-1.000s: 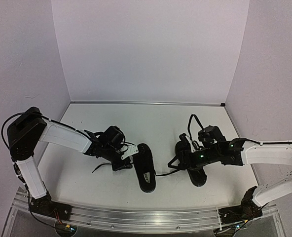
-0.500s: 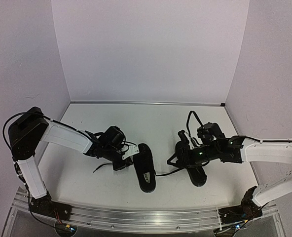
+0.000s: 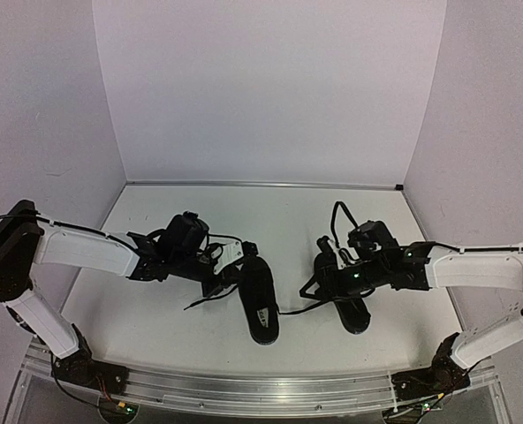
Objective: Tie the shoes
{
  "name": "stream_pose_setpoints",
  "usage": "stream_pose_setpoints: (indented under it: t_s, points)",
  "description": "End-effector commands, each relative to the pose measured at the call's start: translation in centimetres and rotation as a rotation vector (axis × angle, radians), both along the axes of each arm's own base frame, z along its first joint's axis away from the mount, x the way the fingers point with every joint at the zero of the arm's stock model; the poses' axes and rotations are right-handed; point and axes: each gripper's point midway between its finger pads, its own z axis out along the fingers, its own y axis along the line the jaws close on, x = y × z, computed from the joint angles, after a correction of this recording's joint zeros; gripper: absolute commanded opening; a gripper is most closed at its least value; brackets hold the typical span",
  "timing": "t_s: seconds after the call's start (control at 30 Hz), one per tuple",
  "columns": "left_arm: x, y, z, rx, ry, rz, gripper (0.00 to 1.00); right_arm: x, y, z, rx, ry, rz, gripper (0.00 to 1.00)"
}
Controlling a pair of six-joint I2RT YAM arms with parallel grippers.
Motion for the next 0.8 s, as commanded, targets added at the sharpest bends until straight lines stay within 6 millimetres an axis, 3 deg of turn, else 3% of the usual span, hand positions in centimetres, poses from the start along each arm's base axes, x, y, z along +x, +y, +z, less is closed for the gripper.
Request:
stream_pose_setpoints:
  t_s: [0.0, 0.27, 0.57, 0.77]
  points:
    - [-0.6, -2.1, 1.7, -0.132, 0.014, -0.035, 0.0, 1.6, 1.7, 2.3, 0.055, -0.055, 0.015, 0.5]
    - [-0.8, -4.0, 0.6, -0.132, 0.029, -0.052, 0.0, 2.6, 5.4, 2.5, 0.185, -0.011, 0.052, 0.44]
    - [-0.7, -3.9, 0.9, -0.133, 0.014, -0.039, 0.0, 2.7, 9.3, 2.0, 0.27, 0.023, 0.113, 0.39]
    - [-0.7, -4.1, 0.7, -0.134, 0.015, -0.04, 0.0, 2.8, 10.8, 1.7, 0.294, 0.042, 0.134, 0.37]
